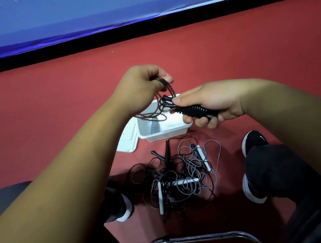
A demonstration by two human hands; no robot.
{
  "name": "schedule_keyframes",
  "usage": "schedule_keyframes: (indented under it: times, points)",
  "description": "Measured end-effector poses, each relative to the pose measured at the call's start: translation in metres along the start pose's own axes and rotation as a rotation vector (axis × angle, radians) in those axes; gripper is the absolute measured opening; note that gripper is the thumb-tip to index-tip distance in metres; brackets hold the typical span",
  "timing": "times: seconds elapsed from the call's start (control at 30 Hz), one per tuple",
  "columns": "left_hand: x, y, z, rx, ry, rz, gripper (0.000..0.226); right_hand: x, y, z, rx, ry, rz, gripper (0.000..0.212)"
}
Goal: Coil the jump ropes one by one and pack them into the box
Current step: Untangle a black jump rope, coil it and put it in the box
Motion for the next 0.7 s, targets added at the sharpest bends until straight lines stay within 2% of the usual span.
schedule_keyframes:
  times: [0.17, 0.33, 0.53, 0.7]
  points:
    - [0.004, -0.011, -0.012, -0.322, -0.079, 0.081, 0.014, -0.004, 0.027, 0.004, -0.031, 0.050, -0.213, 0.028]
    - [0.005, -0.013, -0.014, -0.371, -0.120, 0.127, 0.027, -0.007, 0.046, 0.007, -0.219, 0.115, -0.300, 0.043]
    - [0.008, -0.028, 0.006, -0.373, 0.008, 0.249, 0.014, -0.005, 0.041, 0.013, -0.272, 0.149, -0.292, 0.052]
    - [0.009, -0.031, 0.021, -0.358, 0.176, 0.222, 0.029, -0.005, 0.039, 0.015, -0.282, 0.164, -0.320, 0.043]
Point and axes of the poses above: each hand's wrist, its own x-axis away from the middle knuckle, its own y-axis out of the back of the hand, z = x × y, the point moved 10 cm from there along -x, towards the middle knuckle, and after that the axes turned 3 degrees about x, right-handed, at the moved point
